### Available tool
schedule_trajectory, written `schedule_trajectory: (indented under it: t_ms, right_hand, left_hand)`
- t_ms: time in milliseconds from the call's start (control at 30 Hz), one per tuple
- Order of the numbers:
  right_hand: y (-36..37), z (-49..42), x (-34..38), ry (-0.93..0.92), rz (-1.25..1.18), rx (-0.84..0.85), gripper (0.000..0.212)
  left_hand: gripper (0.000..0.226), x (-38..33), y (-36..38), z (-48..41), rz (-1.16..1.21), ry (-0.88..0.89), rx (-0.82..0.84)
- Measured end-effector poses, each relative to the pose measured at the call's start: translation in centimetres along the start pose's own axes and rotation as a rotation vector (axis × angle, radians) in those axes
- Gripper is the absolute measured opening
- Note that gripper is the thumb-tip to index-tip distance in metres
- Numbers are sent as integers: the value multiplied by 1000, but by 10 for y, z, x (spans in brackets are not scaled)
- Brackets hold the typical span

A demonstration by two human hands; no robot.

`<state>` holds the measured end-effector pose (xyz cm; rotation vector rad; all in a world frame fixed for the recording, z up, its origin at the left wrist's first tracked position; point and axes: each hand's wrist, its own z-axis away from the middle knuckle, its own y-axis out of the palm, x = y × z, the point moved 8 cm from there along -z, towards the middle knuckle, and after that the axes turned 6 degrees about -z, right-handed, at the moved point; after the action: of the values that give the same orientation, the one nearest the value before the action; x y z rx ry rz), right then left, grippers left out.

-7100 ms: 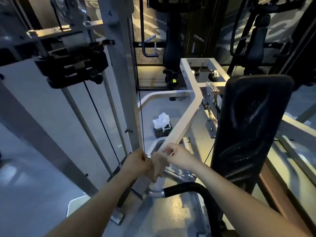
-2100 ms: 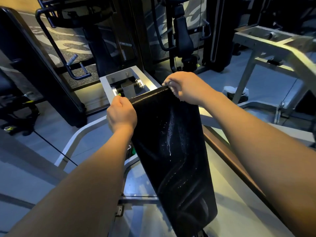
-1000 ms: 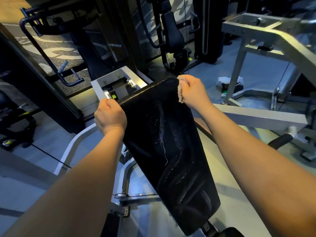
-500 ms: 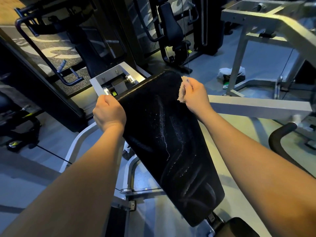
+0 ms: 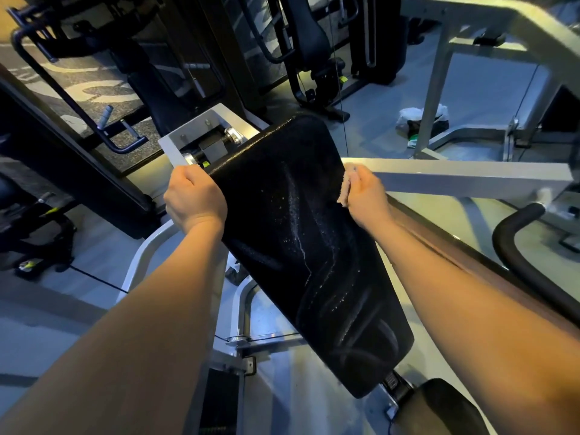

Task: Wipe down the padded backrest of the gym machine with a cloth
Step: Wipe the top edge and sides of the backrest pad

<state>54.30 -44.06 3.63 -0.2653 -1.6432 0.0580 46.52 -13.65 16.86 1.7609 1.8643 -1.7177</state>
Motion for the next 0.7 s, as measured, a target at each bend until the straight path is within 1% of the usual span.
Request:
schedule_trajectory:
  t_ms: [67, 167, 267, 333, 400, 500, 567, 633, 700]
  right_hand:
    - [-4, 13, -27, 80, 47, 10, 31]
    - [-1, 0, -16, 47, 91, 69, 37]
    - [-1, -14, -7, 37, 81, 33, 38]
    - [-2, -3, -24, 39, 99, 26, 33]
    - [-3, 16, -55, 113, 128, 76, 28]
    - [-5, 30, -87, 227, 259, 171, 27]
    - [-5, 20, -82, 246, 234, 187, 28]
    - [-4, 7, -59, 232, 105, 145, 32]
    - [-3, -5, -15, 133, 18, 86, 42]
  left_hand:
    - [29, -1, -1, 0, 7, 7, -7]
    - [28, -3, -3, 2, -8, 2, -16]
    - [29, -3, -2, 2, -18, -3, -19]
    - [29, -2, -3, 1, -17, -2, -27]
    - [29, -2, -3, 1, -13, -1, -28]
    - [30, -2, -2, 2, -21, 7, -20]
    - [30, -1, -1, 1, -13, 11, -29]
    - [30, 1, 0, 0, -8, 2, -39]
    - [30, 2, 0, -1, -3, 2, -42]
